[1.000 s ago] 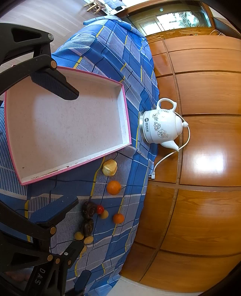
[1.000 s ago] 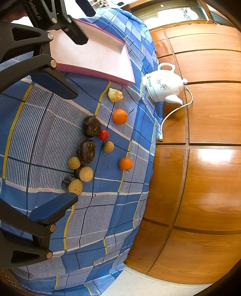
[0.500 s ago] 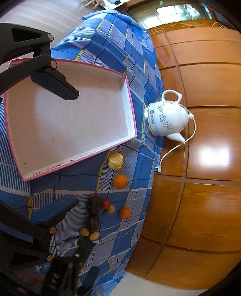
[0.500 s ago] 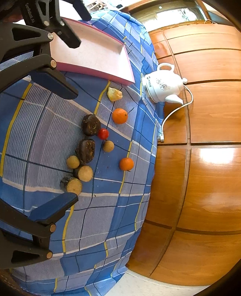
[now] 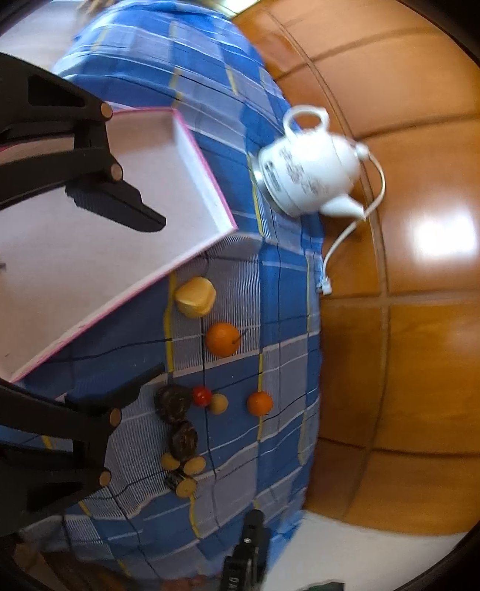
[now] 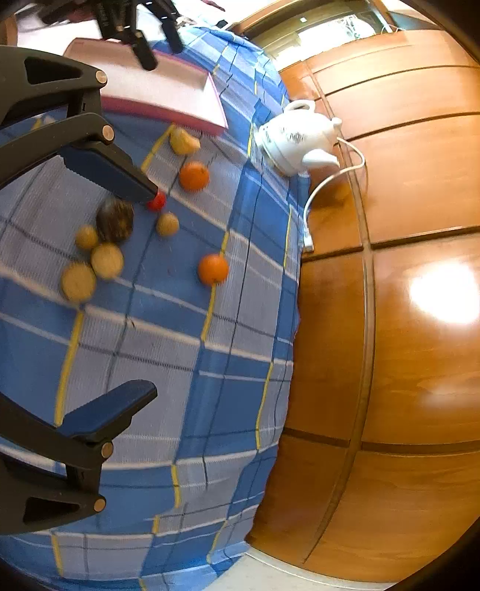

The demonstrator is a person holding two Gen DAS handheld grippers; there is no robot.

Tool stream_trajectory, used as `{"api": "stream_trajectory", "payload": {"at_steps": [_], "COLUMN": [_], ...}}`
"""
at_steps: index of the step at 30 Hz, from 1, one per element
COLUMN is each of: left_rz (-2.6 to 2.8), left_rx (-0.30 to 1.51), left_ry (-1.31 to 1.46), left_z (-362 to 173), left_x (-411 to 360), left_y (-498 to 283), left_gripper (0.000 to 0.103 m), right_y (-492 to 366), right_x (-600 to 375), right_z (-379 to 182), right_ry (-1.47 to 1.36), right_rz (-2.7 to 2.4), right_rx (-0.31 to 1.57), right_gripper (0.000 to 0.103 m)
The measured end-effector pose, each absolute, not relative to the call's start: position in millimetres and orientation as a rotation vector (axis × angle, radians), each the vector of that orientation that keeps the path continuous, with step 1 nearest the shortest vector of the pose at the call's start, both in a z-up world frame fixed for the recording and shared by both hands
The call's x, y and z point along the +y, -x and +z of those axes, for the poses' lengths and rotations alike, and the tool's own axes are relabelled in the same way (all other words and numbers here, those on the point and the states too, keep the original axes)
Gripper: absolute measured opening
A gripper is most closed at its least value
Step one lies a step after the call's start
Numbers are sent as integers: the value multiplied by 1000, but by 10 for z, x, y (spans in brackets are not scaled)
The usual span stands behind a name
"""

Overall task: Organize fruits
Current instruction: 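Grasp the cut yellow fruit piece with the left gripper, then drop the yellow piece into the tray with the left gripper while the right gripper approaches a slice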

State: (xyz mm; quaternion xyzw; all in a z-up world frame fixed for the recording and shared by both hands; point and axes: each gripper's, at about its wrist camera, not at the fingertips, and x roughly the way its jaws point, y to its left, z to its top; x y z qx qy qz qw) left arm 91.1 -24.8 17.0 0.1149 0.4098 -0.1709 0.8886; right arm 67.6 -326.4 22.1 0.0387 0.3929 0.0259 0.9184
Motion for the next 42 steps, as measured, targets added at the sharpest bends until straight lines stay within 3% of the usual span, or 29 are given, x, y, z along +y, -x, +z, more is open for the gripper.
{"api": "stream_trajectory", "payload": {"at_steps": [2,13,15,16,17,18,20,23,29,42], "left_rz": [-369,-352,-343,-341,-363,-355,-351,-351,-369,-550], "left_rx": [874,1067,1094,1103,1119,1108,1083,1043,1022,962], "left_ry": [-281,-391,-387,-383,-359,-354,-345,-288,-198,-82], "left_z": [127,-474,-563,-587,-611,-613,-594,-506,-435,-167], "left_x": [-347,-711,-723,-724,-727,-734,-743,-692,-578,-716], "left_y": [-1059,-1863,-1952,-1970,-1985,-1986,-1955,-1890,-1705,-1000], "left_gripper": [60,59,53,42,40,40,38,26,21,21], "right_y": [-748,-938,-951,-957,-968,-974,-993,-1013,-1017,-958], "right_x": [-3351,-3519,-3510,-3505,-3520,-3534,-3587,-3645,-3505,-3104], "right_z": [178,-89,-106,-105,-108,-110,-120,-163,-231,-470], "right_ry": [-68,-183,-209,-218,-235,-246,-277,-327,-266,-48], "right_rz": [57,153,168,172,175,173,156,169,204,378], "right_rx": [822,914,925,925,925,924,925,951,1001,1184], "right_gripper": [98,98,98,98,98,96,83,68,61,61]}}
